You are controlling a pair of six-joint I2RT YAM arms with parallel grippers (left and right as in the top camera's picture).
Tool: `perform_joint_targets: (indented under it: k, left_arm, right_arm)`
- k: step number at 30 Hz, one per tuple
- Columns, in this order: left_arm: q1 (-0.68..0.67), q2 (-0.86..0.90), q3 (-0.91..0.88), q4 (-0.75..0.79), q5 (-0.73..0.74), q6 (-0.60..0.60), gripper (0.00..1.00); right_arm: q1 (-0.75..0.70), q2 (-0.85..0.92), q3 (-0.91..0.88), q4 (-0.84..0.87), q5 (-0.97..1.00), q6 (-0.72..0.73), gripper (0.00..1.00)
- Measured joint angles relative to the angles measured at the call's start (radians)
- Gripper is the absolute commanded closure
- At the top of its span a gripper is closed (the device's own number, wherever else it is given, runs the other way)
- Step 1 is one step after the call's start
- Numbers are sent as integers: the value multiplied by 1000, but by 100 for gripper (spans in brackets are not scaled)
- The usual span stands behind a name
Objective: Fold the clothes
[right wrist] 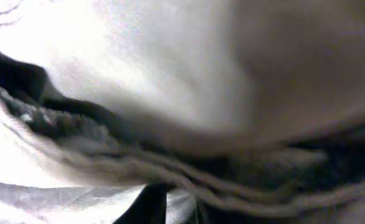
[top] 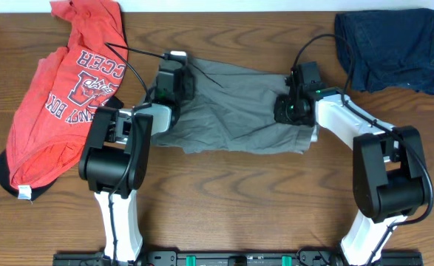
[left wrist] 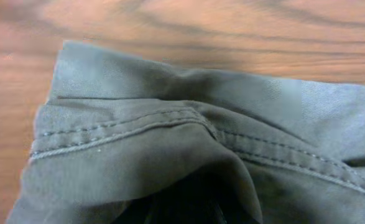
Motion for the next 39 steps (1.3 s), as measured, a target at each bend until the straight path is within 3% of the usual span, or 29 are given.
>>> perform_joint_targets:
  k: [4, 8, 12, 14, 20, 25, 33, 39]
  left_arm:
    - [29, -60, 0, -163, -21, -44, 77]
    - [48, -119, -2, -328, -37, -69, 77]
    - [53, -177, -11, -455, -51, -78, 76]
    - [54, -212, -16, -494, -56, -79, 76]
    - [54, -399, -24, -580, -55, -85, 65]
    - [54, -521, -23, -604, 24, -93, 65]
    - [37, -461, -23, -595, 198, -94, 66]
    - [-26, -365, -24, -484, 262, -93, 67]
  right_arm:
    - [-3, 16, 0, 95, 47, -25, 84]
    - [-21, 30, -2, 162, 87, -42, 75]
    - [-48, 31, -2, 178, 69, -85, 36]
    - [-49, 31, 13, 151, 31, -124, 30]
    - [-45, 30, 159, -34, -68, -200, 23]
    - [-10, 12, 260, -83, -87, -237, 20]
    - [95, 26, 270, -35, -85, -253, 23]
    - [142, 103, 270, 61, -84, -222, 30]
